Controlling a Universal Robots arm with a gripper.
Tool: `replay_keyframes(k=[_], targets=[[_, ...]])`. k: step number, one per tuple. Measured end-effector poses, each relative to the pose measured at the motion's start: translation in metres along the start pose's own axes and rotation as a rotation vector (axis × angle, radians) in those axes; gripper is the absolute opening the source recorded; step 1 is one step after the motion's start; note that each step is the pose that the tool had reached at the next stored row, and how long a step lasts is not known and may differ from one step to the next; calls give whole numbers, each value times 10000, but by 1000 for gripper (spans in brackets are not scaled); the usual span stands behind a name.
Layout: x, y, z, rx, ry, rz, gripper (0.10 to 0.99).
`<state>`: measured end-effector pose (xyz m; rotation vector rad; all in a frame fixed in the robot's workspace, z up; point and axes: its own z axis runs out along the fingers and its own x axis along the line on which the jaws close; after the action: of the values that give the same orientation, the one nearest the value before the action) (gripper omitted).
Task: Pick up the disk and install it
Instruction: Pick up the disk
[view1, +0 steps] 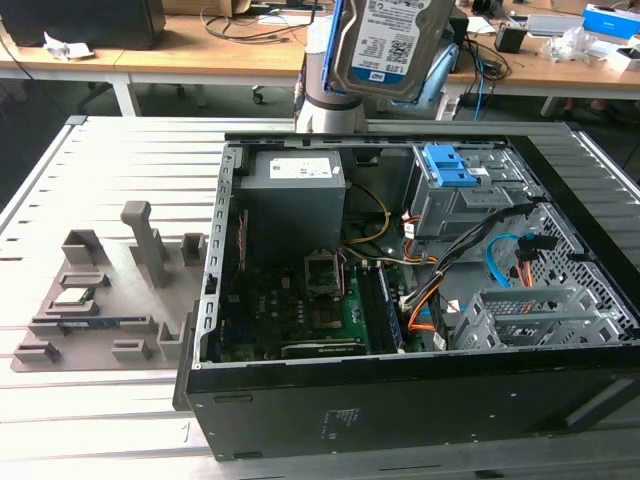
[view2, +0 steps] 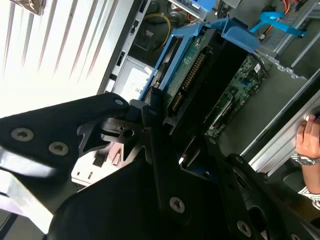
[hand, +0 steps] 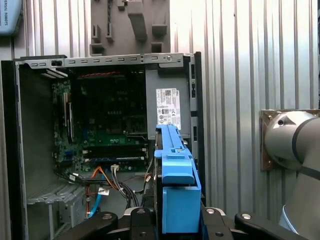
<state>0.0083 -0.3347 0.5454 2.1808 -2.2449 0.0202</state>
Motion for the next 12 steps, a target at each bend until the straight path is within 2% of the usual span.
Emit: replay_keyframes(k=[1,3,12], targets=[[-2,-69,1,0,-1,1,365],[-4,-120,0,0,0,0,365],[-2,-134,0,0,-1,1,365]])
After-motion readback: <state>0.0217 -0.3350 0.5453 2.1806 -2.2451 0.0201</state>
